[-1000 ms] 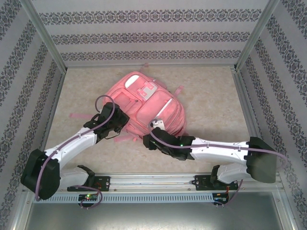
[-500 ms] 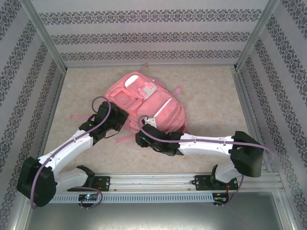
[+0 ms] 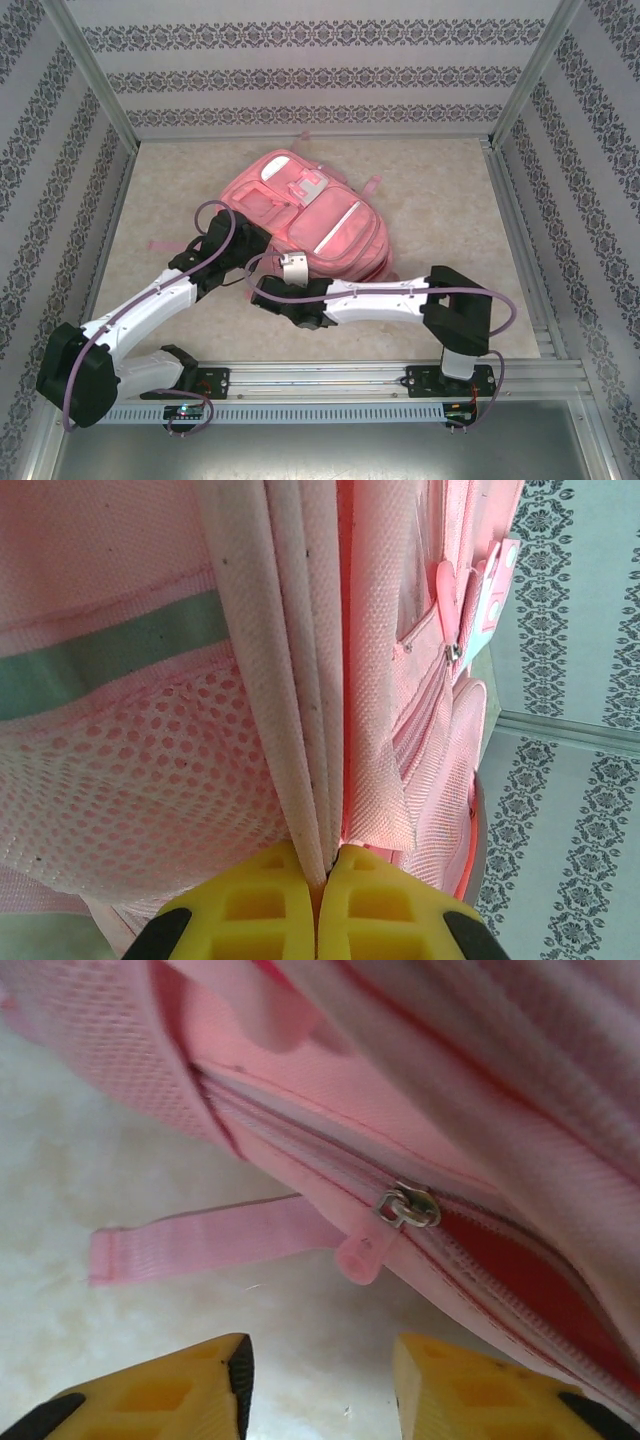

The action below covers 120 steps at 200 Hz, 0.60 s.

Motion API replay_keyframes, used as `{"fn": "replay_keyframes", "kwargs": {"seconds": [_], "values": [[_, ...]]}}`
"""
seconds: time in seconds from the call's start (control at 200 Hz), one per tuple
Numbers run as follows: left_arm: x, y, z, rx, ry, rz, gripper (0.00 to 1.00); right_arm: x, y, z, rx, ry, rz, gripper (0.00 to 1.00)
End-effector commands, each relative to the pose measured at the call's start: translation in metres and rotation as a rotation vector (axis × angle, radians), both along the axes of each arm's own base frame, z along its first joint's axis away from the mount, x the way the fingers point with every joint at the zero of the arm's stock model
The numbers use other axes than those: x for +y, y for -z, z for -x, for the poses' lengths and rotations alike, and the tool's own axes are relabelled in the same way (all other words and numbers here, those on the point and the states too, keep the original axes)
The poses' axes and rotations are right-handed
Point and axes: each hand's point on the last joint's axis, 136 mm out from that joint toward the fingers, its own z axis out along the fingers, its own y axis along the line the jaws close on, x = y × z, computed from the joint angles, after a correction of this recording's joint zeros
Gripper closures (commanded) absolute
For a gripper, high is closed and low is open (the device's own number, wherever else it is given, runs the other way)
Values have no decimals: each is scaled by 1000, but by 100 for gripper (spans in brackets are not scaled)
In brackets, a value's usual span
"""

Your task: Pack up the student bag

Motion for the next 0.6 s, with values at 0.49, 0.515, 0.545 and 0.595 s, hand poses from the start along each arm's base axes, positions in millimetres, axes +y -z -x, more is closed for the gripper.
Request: {"fn": "replay_keyframes", "kwargs": {"seconds": [0.49,0.515,0.545,0.595], "values": [[-17,-61,-18,-187,-39,114,100,-9,3,-70,-163,126,72,81],[-16,-61,-17,-189,-40,107,100,-9,2,-69,-167,122,66,83],[-14,-61,-17,-190,-41,101,100,-12,2,-69,-169,121,60,87],[-13,-61,-17,-192,-41,91,100,-17,2,-68,-171,121,49,91]]}}
